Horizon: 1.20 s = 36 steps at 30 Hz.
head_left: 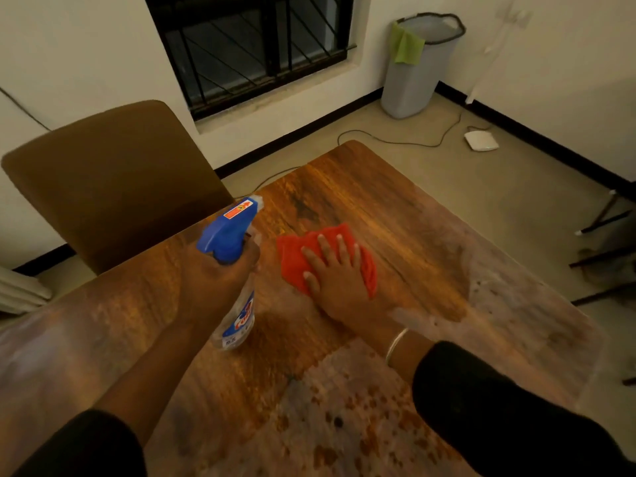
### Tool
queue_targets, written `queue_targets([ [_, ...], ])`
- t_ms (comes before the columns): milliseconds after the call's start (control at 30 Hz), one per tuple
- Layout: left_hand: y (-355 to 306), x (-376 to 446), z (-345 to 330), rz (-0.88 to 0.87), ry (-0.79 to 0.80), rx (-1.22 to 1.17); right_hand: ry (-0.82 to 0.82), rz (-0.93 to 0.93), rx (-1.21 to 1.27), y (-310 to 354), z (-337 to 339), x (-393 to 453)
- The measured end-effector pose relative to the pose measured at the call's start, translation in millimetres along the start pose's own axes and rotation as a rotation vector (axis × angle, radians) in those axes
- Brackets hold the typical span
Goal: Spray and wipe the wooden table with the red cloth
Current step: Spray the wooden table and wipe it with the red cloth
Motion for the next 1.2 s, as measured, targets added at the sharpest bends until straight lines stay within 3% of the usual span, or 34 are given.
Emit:
queue_targets([
  [100, -1, -12, 9, 0.003, 0.03, -0.025, 0.04, 0.149, 0.006, 26, -11, -58],
  [200, -1, -27, 21, -0.006, 0.111, -0.082, 0.094, 0.191, -0.078, 8, 5, -77],
  [367, -5, -60, 47, -0.031, 0.235, -0.134, 0.021, -0.392, -0.052, -60, 57, -74],
  [433, -7, -71, 56, -0.045, 0.231, -0.118, -0.002, -0.47, -0.024, -45, 53, -90],
  [500, -7, -78, 57, -0.043, 0.215, -0.08, 0.002, -0.404, -0.017, -6, 35, -106],
  [600, -7, -87, 50, 0.039, 0.291, -0.037, 0.087, -0.144, 0.007, 52, 2, -148],
  [667, -10, -90, 44, 0.059, 0.338, -0.003, 0.158, 0.016, 0.008, 60, -6, -175],
  [733, -19, -96, 38, 0.058, 0.401, 0.012, 0.171, 0.036, -0.028, 40, 4, -190],
  [900, -33, -113, 26, 0.016, 0.465, 0.027, 0.048, -0.382, -0.056, -62, 61, -196],
  [967, -34, -124, 19, 0.006, 0.532, 0.05, -0.037, -0.469, 0.057, -95, 85, -203],
  [1033, -37, -134, 9, 0.002, 0.586, 0.08, -0.221, -0.474, 0.27, -118, 106, -213],
  [1100, -40, -144, -3, 0.013, 0.633, 0.114, -0.409, -0.61, 0.487, -142, 121, -231],
  [1200, -46, -155, -20, -0.012, 0.697, 0.126, -0.402, -0.806, 0.523, -183, 134, -262],
])
Point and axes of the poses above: each hand's wrist, its own x-axis towards the middle knuckle, its own z-axis out of the back of the hand, y = z × x, the point moved 2 cm from there along x, towards the middle knuckle, and after that the axes turned 4 degrees about -y, right-handed, at the moved point
